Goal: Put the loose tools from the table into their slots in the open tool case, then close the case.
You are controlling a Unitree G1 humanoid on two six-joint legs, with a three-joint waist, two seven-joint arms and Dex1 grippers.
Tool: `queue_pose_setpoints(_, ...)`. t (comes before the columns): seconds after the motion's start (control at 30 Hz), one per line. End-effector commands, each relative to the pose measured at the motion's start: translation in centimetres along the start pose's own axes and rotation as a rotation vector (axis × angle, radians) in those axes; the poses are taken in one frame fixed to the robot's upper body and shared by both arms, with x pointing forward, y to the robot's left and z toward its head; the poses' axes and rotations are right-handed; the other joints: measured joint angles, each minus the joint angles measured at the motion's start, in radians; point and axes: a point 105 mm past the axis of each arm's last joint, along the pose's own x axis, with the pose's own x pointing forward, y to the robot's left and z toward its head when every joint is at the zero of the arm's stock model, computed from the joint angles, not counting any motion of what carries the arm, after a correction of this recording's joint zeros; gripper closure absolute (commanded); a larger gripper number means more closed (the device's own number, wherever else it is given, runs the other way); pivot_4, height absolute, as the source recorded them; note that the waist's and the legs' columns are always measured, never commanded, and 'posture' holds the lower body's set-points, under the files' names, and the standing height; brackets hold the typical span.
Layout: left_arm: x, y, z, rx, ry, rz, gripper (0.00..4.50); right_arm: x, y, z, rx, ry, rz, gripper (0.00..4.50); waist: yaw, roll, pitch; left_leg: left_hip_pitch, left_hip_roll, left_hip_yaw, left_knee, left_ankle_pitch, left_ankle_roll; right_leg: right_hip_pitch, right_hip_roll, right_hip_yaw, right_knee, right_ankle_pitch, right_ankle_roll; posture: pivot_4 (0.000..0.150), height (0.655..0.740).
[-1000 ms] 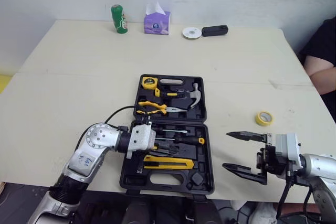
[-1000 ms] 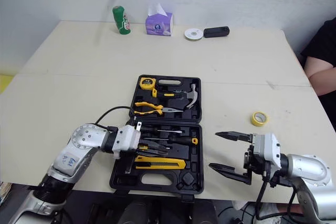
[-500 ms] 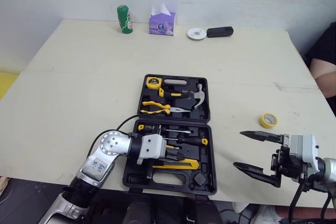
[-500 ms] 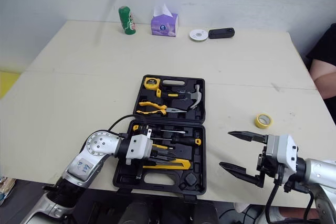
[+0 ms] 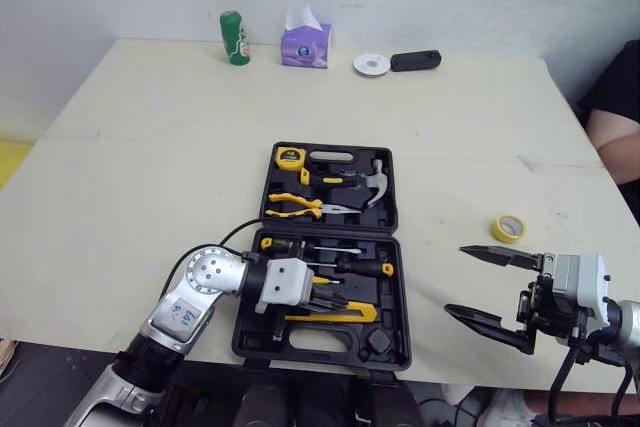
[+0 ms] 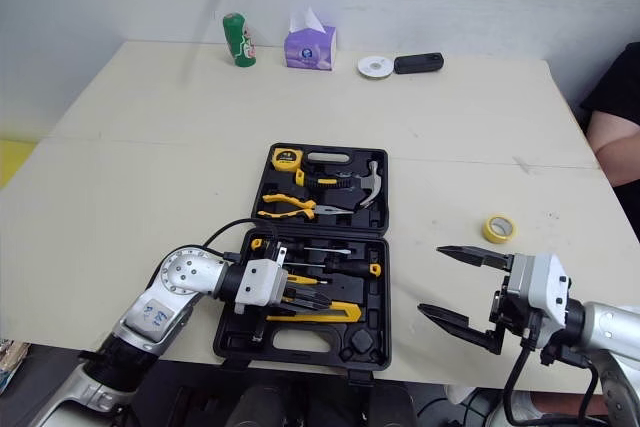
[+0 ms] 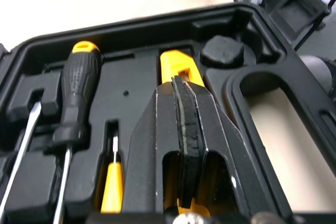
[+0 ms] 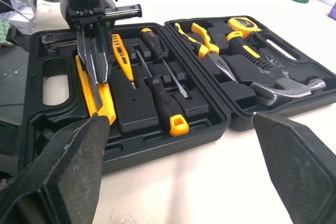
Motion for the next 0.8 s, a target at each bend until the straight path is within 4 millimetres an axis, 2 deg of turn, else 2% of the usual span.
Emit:
queue_pose_setpoints(0.03,0.0,-0.4,-2.4,-0.082,0.113,0.006,4.47,0.2,-0.2,0.5,-0.030,-0.022,-0.003,0.00,0.000,0.000,0.000,0.000,0.000,0.000,0.000,0.000,0.000,0.000,0.000,0.000,0.000,0.000,0.000,0.150,0.7400)
queue_pose_setpoints(0.27,0.0,-1.4,-4.5,-0.173,0.228,-0.027,4.47,0.3,-0.7,0.2,-0.032,-0.012,-0.015,0.00,0.003,0.002,-0.004,0.002,0.000,0.000,0.000,0.000,0.000,0.002,0.000,0.000,0.000,0.000,0.000,0.150,0.7400)
queue_pose_setpoints(0.57,-1.8,-4.1,-9.4,-0.413,0.429,-0.029,4.47,1.1,-0.9,-0.5,-0.025,-0.030,-0.023,0.00,-0.007,0.005,-0.020,0.005,0.001,0.000,-0.003,-0.002,0.003,0.005,0.000,0.001,-0.001,0.000,0.000,0.150,0.7400)
queue_pose_setpoints(0.6,-1.8,-3.9,-9.3,-0.391,0.417,-0.020,4.47,1.1,-1.0,-0.5,-0.027,-0.034,-0.026,0.00,-0.009,0.006,-0.022,0.007,0.001,0.000,-0.003,-0.003,0.003,0.006,0.000,0.001,-0.001,0.000,-0.001,0.150,0.7400)
queue_pose_setpoints(0.7,-1.4,-1.8,-7.0,-0.305,0.266,0.066,4.47,1.0,-1.3,-0.8,-0.032,-0.037,-0.044,0.00,-0.019,0.004,-0.024,0.020,0.001,0.000,-0.011,-0.005,-0.001,0.017,0.000,0.001,-0.006,-0.001,-0.002,0.150,0.7400)
queue_pose_setpoints(0.8,-1.3,-1.0,-5.6,-0.220,0.183,0.072,4.47,1.0,-1.5,-1.4,-0.024,-0.033,-0.061,0.00,-0.020,0.007,-0.025,0.021,0.000,0.000,-0.015,-0.004,-0.002,0.016,0.000,0.002,-0.007,-0.001,-0.002,0.150,0.7400)
